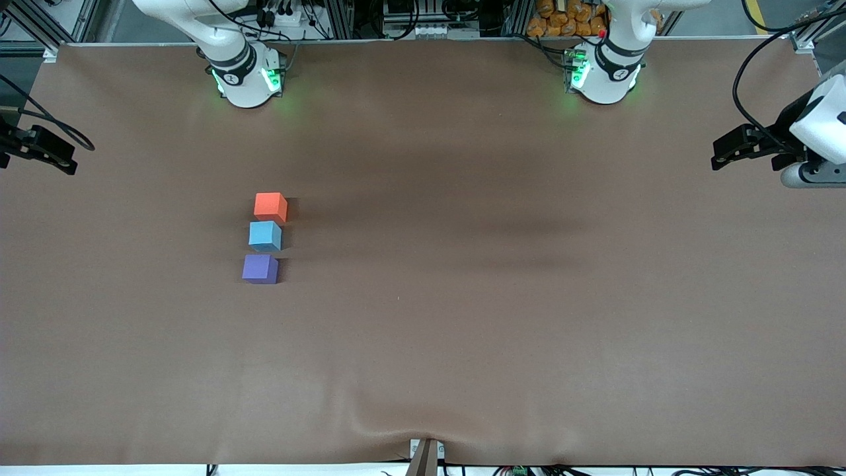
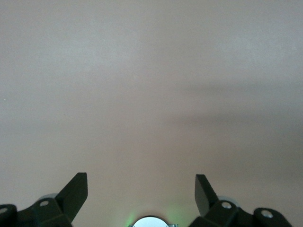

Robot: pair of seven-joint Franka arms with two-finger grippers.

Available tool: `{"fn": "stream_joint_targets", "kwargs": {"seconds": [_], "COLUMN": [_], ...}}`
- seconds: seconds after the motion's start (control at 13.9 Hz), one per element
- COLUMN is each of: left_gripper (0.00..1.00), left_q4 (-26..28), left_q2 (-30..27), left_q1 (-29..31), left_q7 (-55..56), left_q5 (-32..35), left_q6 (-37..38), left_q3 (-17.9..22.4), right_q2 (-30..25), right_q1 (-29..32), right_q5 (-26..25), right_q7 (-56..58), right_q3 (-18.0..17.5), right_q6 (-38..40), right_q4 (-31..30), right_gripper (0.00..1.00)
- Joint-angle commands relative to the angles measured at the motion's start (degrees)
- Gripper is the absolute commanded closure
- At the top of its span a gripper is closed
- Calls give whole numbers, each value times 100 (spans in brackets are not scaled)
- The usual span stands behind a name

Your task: Place blue block between orange and purple blocks

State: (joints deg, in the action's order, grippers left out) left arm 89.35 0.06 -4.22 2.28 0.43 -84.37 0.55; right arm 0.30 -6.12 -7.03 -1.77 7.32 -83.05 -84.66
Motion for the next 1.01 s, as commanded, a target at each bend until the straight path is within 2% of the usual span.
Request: {"fn": "stream_joint_targets", "kwargs": {"seconds": [0.0, 0.14, 0.29, 0.5, 0.72, 0.79, 0.86, 0.94], "left_gripper": [0, 0, 0, 0, 0, 0, 0, 0], "left_q4": [-154, -225, -234, -225, -225, -225, -225, -225], "left_q2": [29, 81, 108, 108, 117, 117, 117, 117], "left_q1": [44, 36, 36, 36, 18, 18, 18, 27], "left_q7": [-104, -78, -87, -542, -553, -553, -553, -561], "left_q5": [89, 106, 115, 246, 256, 256, 256, 256], "left_q6": [-1, -1, -1, 8, 8, 8, 8, 8], "left_q3": [-20, -28, -28, -28, -28, -37, -37, -37], "right_q2": [-127, -101, -101, -101, -110, -110, -110, -110], "right_q1": [76, 84, 85, 49, 92, 406, 871, 1102], "right_q5": [-70, 8, 307, 290, 325, 325, 316, 308], "right_q7": [63, 54, 63, 72, 72, 72, 46, 37], "right_q3": [-20, -29, -12, -20, -125, -474, -1052, -1292], "right_q6": [-115, -159, -247, -256, -247, -247, -256, -273], "right_q4": [-121, -42, -42, 11, 11, 11, 2, 11], "right_gripper": [0, 0, 0, 0, 0, 0, 0, 0]}}
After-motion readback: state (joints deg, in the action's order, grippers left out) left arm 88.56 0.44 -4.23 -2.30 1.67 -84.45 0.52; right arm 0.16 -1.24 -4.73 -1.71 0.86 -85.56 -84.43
